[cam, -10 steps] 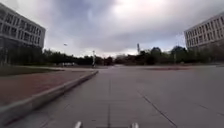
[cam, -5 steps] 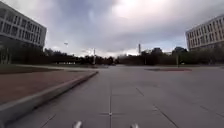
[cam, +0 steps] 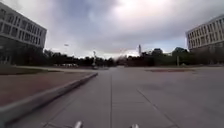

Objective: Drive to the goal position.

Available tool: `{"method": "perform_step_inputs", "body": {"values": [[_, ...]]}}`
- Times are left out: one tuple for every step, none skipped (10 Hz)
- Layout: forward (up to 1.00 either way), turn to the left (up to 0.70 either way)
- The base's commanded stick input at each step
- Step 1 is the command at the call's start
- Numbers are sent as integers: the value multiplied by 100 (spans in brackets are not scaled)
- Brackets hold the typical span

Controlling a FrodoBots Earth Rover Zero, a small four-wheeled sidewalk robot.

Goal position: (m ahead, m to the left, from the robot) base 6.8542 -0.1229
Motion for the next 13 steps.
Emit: {"method": "perform_step_inputs", "body": {"values": [[100, 0], [100, 0], [100, 0], [100, 0], [100, 0], [100, 0], [100, 0], [100, 0], [100, 0], [100, 0], [100, 0], [100, 0], [100, 0]]}}
